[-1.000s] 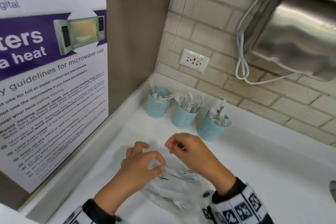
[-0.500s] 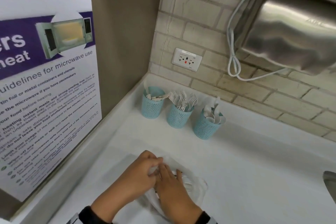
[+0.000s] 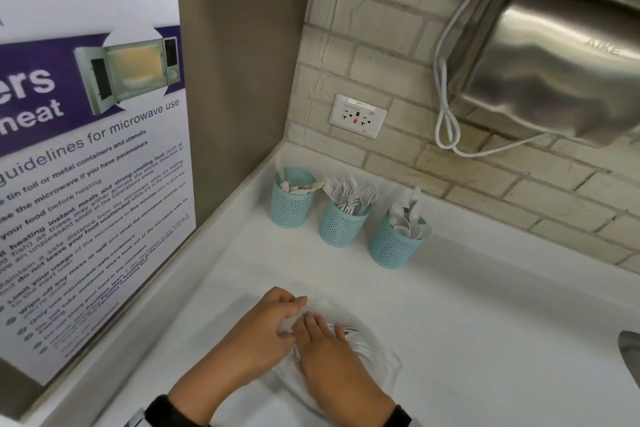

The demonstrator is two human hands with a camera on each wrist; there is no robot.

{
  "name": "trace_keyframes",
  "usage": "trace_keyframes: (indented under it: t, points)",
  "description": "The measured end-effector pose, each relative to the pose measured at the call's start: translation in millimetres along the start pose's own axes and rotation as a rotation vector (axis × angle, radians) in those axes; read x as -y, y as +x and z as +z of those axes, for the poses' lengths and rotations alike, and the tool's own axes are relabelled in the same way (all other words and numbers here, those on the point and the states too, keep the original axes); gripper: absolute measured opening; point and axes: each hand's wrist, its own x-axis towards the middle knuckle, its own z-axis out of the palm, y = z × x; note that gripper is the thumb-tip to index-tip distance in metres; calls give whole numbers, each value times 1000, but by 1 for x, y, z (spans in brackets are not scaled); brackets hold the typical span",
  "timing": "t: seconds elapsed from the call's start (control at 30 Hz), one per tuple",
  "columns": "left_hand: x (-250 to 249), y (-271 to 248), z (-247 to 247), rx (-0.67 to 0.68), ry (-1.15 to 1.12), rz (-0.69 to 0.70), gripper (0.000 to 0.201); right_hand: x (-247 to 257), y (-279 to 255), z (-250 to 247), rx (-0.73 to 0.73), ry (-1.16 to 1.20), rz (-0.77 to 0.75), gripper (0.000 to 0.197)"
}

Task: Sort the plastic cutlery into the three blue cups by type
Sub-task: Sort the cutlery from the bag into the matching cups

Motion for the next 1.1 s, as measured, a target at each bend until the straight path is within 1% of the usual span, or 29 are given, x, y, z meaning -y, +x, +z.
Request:
trace_keyframes:
  t: [0.03, 0.07, 0.1, 0.13, 0.17, 0.23, 0.3, 0.33, 0.4, 0.43, 0.47, 0.57, 0.73, 0.8, 0.97, 1.1]
  points:
    - [1, 1, 0, -4, -9, -4, 55, -1, 1, -1, -29, 17, -7, 58]
    - [3, 1, 0, -9, -14, -9, 56, -3, 1, 0, -105, 31, -20, 59]
    - [4, 2, -1, -15, -16, -12, 57, -6, 2, 2, -215, 24, -45, 62]
    - [5, 2, -1, -24, -17, -14, 58, -8, 0, 2, -273, 19, -40, 64]
    - [7, 3, -1, -35, -20, -17, 57, -8, -1, 2, -298, -20, -41, 64]
    - [8, 3, -1, -56, -29, -22, 57, -7, -1, 2, -363, -53, -13, 54]
    - [8, 3, -2, -73, -37, -27, 57, -9, -4, 1, -418, -29, -34, 43]
    - [8, 3, -2, -80, -43, -30, 57, -8, -7, 0, -412, -12, -39, 41]
    - [7, 3, -3, -102, -64, -38, 58, -8, -11, -8, -410, 60, -1, 38]
    - [7, 4, -3, -116, -74, -42, 59, -6, -13, -13, -357, 79, 24, 37]
    - [7, 4, -4, -129, -84, -46, 59, -6, -14, -16, -340, 81, 38, 36]
    - [7, 5, -5, -152, -100, -58, 60, -11, -18, -26, -408, 110, 65, 34]
    - [7, 5, -5, -114, -96, -64, 60, -17, -22, -31, -411, 173, 64, 48]
    - [7, 6, -4, -97, -92, -62, 60, -16, -24, -36, -397, 190, 73, 49]
    - [7, 5, -4, -78, -98, -64, 59, -12, -27, -42, -389, 255, 62, 43]
    - [7, 5, -6, -56, -74, -65, 60, -14, -28, -45, -440, 399, 6, 28]
